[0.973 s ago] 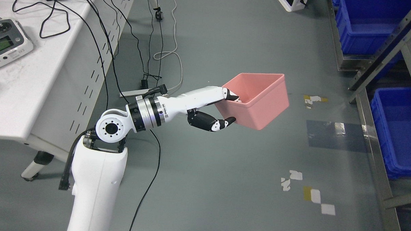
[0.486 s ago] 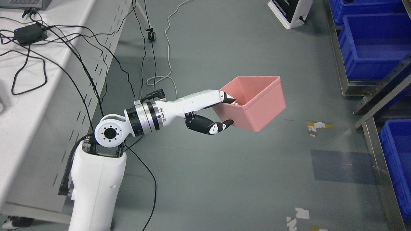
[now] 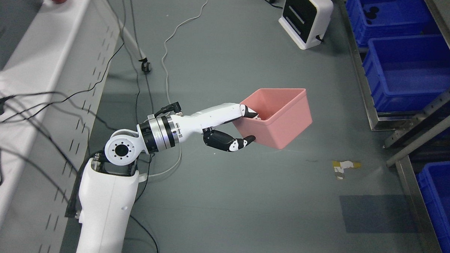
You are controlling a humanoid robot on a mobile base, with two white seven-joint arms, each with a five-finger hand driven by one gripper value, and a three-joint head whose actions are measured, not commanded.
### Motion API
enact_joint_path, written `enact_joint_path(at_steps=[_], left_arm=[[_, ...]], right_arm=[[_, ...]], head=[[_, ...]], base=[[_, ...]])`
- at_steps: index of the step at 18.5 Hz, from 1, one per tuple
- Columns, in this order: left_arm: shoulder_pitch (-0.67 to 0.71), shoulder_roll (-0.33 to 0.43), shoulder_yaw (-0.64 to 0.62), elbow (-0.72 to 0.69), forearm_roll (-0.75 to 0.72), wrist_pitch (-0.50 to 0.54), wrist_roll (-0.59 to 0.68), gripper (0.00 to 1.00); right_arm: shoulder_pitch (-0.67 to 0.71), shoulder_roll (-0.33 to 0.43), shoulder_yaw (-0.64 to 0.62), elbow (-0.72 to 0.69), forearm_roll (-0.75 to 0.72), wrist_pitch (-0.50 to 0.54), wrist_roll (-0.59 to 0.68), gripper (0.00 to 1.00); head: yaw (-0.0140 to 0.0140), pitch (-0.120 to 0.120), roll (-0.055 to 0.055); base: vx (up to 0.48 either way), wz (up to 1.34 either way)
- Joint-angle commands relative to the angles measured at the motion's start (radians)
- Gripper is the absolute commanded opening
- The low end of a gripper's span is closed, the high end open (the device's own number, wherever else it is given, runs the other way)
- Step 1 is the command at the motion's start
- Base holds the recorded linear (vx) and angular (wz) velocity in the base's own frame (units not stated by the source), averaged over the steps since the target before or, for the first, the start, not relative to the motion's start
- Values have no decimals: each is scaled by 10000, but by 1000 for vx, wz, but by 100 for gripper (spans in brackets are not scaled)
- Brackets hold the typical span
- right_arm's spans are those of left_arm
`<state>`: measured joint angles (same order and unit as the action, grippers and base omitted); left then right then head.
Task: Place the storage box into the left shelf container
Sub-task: 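Hold the pink box in the left hand while turning toward the shelving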
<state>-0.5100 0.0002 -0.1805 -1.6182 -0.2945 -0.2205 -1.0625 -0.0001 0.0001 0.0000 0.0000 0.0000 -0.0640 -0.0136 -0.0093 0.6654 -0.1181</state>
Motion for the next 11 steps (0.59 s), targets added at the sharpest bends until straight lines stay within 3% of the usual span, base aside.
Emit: enact_joint_path(at_steps=[1,11], left_arm=[[130,172,-112,13,0,-34,-5,2],[820,172,-711,13,0,-402,-5,2]], right_arm=[[-61,-175,-30,-175,-15,-4,13,100],[-61,-175,-30,-175,-15,-4,13,100]], head=[[0,0,0],[0,1,0]], base=[[378,-550],[309,-749]])
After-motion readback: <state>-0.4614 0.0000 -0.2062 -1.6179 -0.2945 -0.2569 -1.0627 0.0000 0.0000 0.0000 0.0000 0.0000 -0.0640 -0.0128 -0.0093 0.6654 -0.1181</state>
